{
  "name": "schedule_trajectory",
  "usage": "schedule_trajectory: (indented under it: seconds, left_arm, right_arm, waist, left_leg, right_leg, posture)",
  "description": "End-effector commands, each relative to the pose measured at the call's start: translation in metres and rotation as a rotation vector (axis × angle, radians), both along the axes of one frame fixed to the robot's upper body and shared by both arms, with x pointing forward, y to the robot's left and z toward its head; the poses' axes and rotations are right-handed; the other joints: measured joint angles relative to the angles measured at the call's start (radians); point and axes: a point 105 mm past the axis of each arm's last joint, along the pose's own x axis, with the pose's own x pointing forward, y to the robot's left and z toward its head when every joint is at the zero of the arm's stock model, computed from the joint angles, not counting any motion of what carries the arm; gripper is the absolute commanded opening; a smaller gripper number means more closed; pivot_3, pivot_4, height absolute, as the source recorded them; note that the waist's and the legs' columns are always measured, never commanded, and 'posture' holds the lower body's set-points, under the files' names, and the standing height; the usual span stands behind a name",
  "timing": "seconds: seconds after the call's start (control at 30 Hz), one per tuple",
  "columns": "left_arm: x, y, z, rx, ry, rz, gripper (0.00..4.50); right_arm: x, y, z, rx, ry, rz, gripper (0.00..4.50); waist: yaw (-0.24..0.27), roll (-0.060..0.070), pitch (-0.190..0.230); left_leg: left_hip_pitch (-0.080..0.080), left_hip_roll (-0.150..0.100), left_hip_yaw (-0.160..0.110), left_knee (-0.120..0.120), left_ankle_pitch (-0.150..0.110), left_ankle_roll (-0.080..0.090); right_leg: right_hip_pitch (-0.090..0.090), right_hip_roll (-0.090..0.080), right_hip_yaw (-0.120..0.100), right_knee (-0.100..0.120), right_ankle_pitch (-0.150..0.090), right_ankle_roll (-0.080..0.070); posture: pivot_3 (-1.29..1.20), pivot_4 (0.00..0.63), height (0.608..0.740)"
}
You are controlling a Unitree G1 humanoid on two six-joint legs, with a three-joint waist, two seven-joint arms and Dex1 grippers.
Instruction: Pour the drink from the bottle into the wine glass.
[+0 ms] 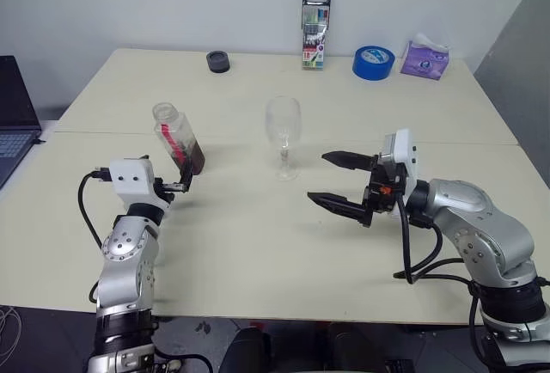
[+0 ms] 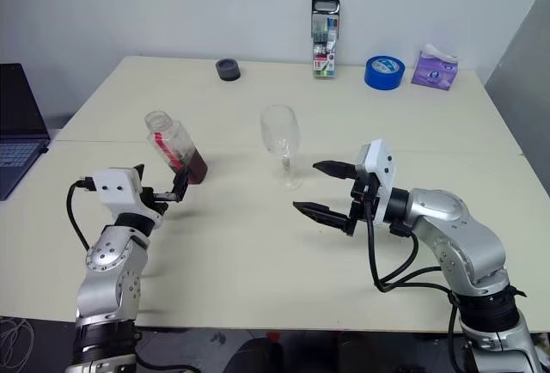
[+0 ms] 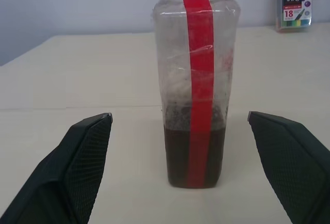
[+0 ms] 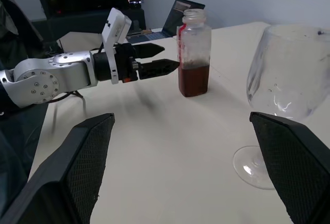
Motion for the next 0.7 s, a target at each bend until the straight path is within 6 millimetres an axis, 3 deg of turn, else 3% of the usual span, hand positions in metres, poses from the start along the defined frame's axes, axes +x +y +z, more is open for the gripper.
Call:
schedule_trajectory:
  seconds: [0.03, 0.43, 0.53, 0.7]
  left_arm:
    - [0.009, -0.001, 0.011, 0.033, -0.047, -0.01, 4.5]
    - [0.057, -0.005, 0.003, 0.049, -0.026, -0.082, 4.5]
    - [0.063, -0.006, 0.002, 0.054, -0.025, -0.098, 3.96]
    - [0.064, -0.005, -0.002, 0.054, -0.023, -0.107, 2.33]
  right_arm:
    - [-0.005, 0.003, 0.012, 0.009, -0.064, 0.006, 4.48]
    - [-0.003, 0.004, 0.009, 0.023, -0.048, -0.034, 4.48]
    - [-0.003, 0.004, 0.009, 0.028, -0.048, -0.041, 4.5]
    - [-0.003, 0.003, 0.007, 0.021, -0.051, -0.057, 4.5]
  waist:
    - [0.001, 0.0, 0.0]
    - [0.007, 0.0, 0.0]
    - [0.007, 0.0, 0.0]
    - [0.007, 0.0, 0.0]
  left_leg:
    - [0.0, 0.0, 0.0, 0.0, 0.0, 0.0]
    - [-0.001, -0.001, 0.0, 0.002, 0.001, -0.002]
    - [-0.002, -0.001, 0.0, 0.003, 0.002, -0.003]
    - [-0.002, -0.001, 0.0, 0.003, 0.002, -0.003]
  right_leg:
    - [0.0, 0.0, 0.0, 0.0, 0.0, 0.0]
    - [-0.001, 0.0, -0.001, 0.001, 0.0, 0.0]
    - [-0.001, -0.001, -0.001, 0.001, 0.0, 0.0]
    - [-0.001, -0.001, -0.001, 0.001, 0.0, 0.0]
  posture:
    - [0.0, 0.15, 0.74]
    - [0.0, 0.15, 0.74]
    - [0.0, 0.15, 0.74]
    - [0.0, 0.15, 0.74]
